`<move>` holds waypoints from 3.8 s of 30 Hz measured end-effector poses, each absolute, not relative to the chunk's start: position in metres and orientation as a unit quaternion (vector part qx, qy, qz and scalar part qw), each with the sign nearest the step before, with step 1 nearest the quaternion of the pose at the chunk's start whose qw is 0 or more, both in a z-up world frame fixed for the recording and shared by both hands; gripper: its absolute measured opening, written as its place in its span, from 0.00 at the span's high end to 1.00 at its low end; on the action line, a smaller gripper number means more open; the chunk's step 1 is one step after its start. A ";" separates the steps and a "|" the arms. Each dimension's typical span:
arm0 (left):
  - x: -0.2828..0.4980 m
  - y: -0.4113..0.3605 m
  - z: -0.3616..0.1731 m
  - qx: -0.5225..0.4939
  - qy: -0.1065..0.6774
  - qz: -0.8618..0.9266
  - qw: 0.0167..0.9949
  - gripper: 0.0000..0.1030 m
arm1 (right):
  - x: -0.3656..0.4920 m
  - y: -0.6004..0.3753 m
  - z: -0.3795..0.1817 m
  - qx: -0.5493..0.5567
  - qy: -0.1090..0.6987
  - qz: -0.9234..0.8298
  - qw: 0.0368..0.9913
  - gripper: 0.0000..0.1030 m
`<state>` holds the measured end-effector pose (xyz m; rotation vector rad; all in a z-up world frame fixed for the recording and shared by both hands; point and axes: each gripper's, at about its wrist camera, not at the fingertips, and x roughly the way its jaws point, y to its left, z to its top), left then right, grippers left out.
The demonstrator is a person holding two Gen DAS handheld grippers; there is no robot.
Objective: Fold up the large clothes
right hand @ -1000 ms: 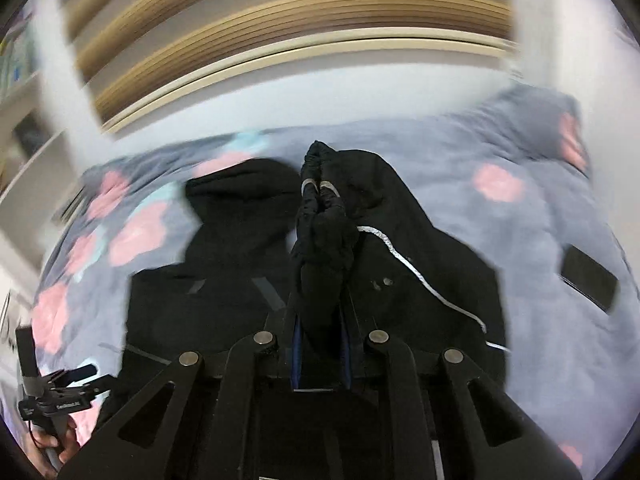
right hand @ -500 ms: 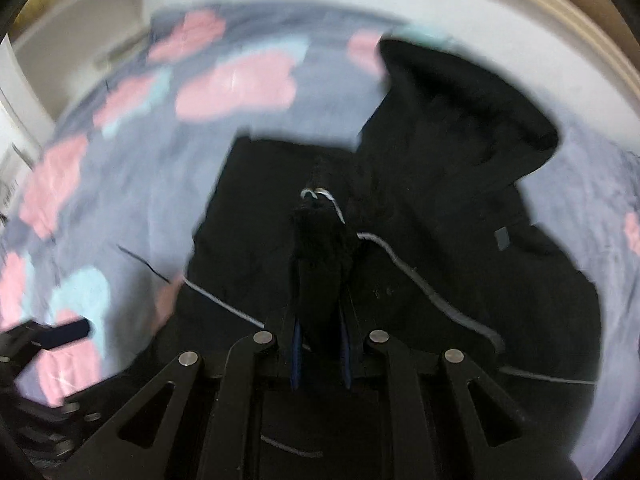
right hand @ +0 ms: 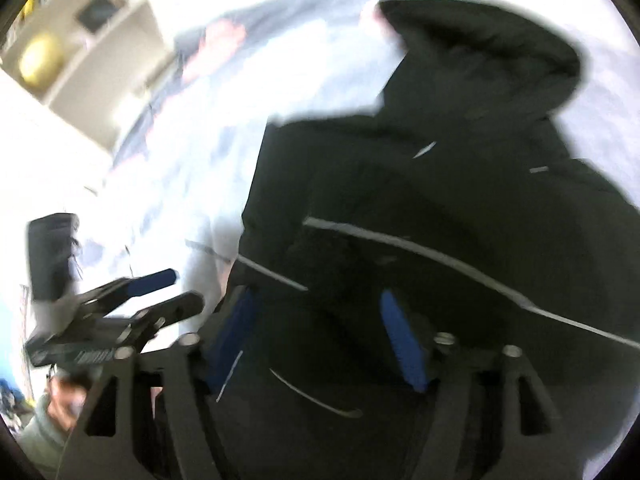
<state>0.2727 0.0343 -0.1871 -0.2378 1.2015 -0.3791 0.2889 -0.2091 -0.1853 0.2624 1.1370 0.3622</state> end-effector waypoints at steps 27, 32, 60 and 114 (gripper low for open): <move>0.310 0.004 -0.170 -0.180 0.544 -0.199 0.795 0.83 | 0.239 -0.383 -0.201 0.148 0.522 -0.072 0.837 0.22; 0.316 -0.006 -0.248 -0.115 0.621 -0.162 0.758 0.80 | 0.258 -0.372 -0.244 0.123 0.570 -0.096 0.807 0.22; 0.347 -0.091 -0.250 0.015 0.616 -0.162 0.771 0.46 | 0.321 -0.369 -0.280 0.071 0.619 -0.117 0.774 0.24; 0.587 -0.031 -0.286 -0.279 0.563 -0.219 0.746 0.80 | 0.525 -0.448 -0.309 0.202 0.528 0.002 0.825 0.88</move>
